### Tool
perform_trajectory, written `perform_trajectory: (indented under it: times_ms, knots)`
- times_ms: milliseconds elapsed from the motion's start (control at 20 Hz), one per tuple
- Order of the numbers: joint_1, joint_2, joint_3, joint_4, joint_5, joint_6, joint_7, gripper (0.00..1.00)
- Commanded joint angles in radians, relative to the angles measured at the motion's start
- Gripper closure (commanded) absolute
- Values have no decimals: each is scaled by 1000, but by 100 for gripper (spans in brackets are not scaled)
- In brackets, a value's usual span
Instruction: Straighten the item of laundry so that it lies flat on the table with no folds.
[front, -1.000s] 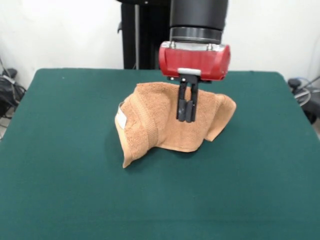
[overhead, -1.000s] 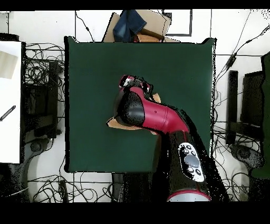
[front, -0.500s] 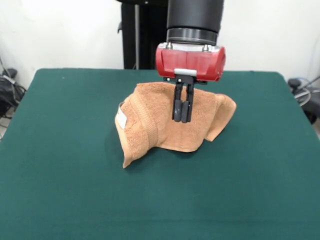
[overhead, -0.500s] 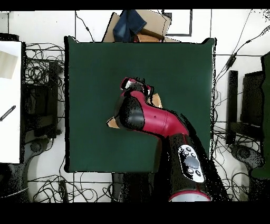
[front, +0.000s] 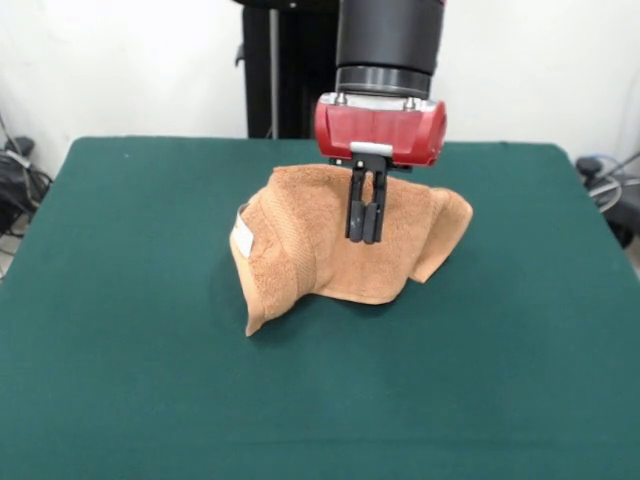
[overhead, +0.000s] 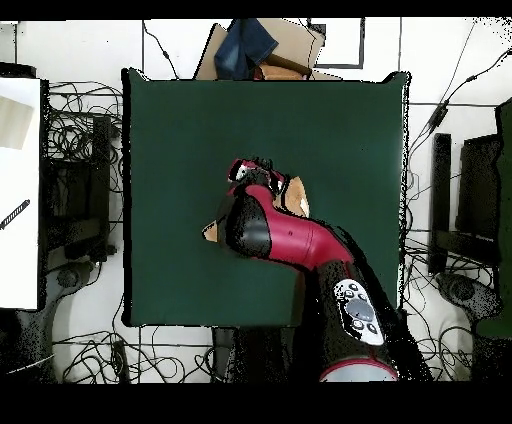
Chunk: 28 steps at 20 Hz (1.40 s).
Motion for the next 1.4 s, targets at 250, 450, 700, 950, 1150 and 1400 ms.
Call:
perform_trajectory:
  times_ms: [250, 450, 700, 950, 1150, 1400]
  knots:
    - [-24, -25, 79, 170, -48, -6, 196, 100]
    - [-55, -47, 99, 208, -69, 13, 174, 100]
    - [-71, -62, 96, 247, -91, 19, 165, 100]
    - [-111, -71, 120, 264, -123, 52, 138, 100]
    - [-120, -76, 115, 261, -143, 83, 109, 100]
    - [-162, -58, 135, 283, -191, 28, 120, 100]
